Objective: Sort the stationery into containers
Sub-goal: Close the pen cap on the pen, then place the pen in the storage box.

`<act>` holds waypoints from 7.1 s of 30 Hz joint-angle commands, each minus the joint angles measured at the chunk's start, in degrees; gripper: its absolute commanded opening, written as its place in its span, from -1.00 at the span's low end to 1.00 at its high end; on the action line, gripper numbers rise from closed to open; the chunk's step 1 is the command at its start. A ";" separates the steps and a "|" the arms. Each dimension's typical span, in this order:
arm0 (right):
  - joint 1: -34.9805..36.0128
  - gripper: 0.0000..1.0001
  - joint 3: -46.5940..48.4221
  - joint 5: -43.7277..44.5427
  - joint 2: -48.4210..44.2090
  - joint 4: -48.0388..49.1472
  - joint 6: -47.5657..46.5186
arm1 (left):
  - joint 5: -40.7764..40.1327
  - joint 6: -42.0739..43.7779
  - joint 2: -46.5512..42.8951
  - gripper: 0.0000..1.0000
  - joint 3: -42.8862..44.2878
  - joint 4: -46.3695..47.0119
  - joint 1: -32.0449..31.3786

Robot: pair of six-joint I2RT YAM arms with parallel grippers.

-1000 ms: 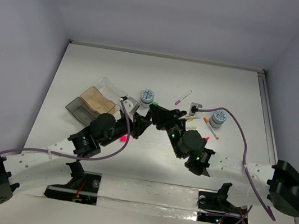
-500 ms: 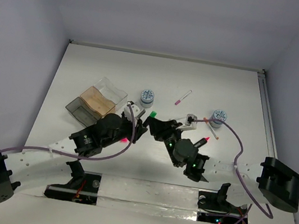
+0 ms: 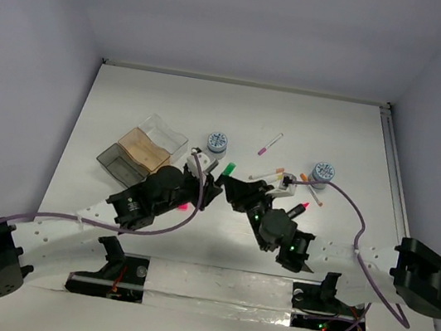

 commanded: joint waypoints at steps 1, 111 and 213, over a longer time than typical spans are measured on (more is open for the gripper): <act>8.61 -0.61 -2.72 -16.13 1.06 -19.88 0.12 | -10.57 -2.39 -2.29 -1.00 8.39 38.84 2.59; -7.65 -1.00 37.99 -18.66 4.84 -50.57 -24.58 | -11.71 6.13 -2.55 -1.00 4.86 41.58 1.01; -19.60 1.00 37.29 -30.11 -4.30 -35.79 -23.17 | -6.87 -9.16 -2.20 -1.00 -10.70 40.17 1.01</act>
